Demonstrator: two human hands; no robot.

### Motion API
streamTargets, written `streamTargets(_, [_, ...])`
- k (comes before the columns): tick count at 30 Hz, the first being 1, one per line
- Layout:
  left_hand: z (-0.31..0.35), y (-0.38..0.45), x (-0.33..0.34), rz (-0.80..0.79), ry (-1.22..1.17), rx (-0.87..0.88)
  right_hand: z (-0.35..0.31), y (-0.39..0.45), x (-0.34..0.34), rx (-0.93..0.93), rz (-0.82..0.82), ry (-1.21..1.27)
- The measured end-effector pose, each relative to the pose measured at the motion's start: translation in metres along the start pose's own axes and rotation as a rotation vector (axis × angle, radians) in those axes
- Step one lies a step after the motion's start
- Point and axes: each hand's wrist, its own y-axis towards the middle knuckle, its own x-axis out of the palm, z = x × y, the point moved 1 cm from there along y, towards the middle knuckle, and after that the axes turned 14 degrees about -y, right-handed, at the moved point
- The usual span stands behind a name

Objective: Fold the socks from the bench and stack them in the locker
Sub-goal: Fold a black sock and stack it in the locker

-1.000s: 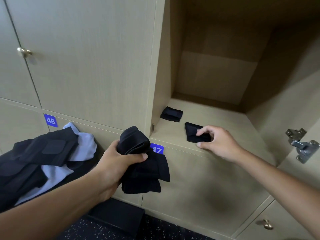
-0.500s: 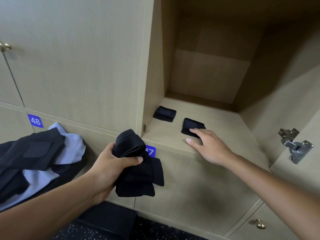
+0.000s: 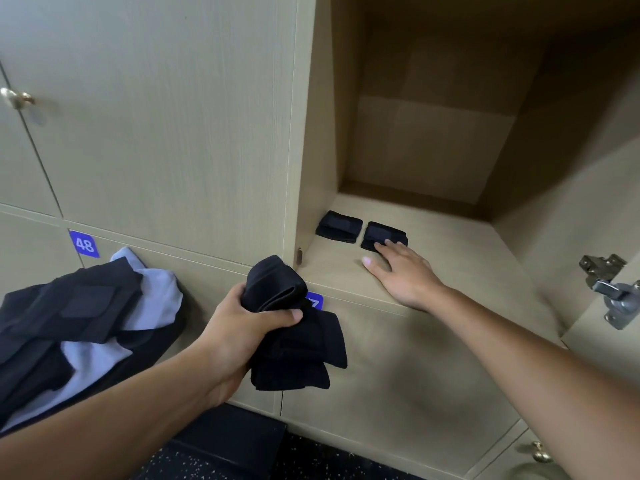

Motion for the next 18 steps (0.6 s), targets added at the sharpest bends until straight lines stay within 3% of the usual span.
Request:
streamTargets(13, [0.003, 0.004, -0.008, -0.011, -0.040, 0.007, -0.009, 0.007, 0.003, 0.005, 0.002, -0.032])
streamTargets(18, [0.006, 0.004, -0.011, -0.033, -0.068, 0.005, -0.015, -0.006, -0.006, -0.068, 0.163, -0.005])
